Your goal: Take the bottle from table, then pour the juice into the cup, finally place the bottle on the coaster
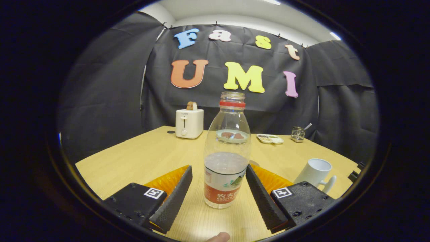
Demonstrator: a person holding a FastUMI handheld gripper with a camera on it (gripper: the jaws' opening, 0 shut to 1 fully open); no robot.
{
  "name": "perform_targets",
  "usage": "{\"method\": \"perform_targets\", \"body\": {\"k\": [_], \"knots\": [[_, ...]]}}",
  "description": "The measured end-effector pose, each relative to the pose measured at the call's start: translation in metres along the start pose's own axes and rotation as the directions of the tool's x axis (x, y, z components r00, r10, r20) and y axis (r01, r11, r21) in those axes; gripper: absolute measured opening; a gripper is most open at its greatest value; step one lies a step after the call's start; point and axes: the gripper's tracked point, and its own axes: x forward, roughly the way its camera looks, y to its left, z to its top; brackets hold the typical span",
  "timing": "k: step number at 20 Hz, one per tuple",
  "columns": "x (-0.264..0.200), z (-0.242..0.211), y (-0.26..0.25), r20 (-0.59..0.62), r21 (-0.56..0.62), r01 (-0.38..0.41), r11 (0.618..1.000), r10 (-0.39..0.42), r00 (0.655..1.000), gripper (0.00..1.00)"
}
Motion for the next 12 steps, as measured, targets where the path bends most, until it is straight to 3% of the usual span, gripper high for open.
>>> {"method": "perform_targets", "body": {"k": [5,9,11,12], "knots": [[0.014,0.006,-0.005,0.023,-0.051,0.003,0.999,-0.002,1.0,1.0],[0.024,0.015,-0.012,0.023,-0.02,0.016,1.0,-0.015,1.0,0.99],[0.03,0.015,-0.013,-0.004,0.008,0.011,1.0,-0.011,1.0,0.83],[0.029,0.016,-0.017,-0.011,0.041,0.018,0.999,-0.017,1.0,0.82]]}}
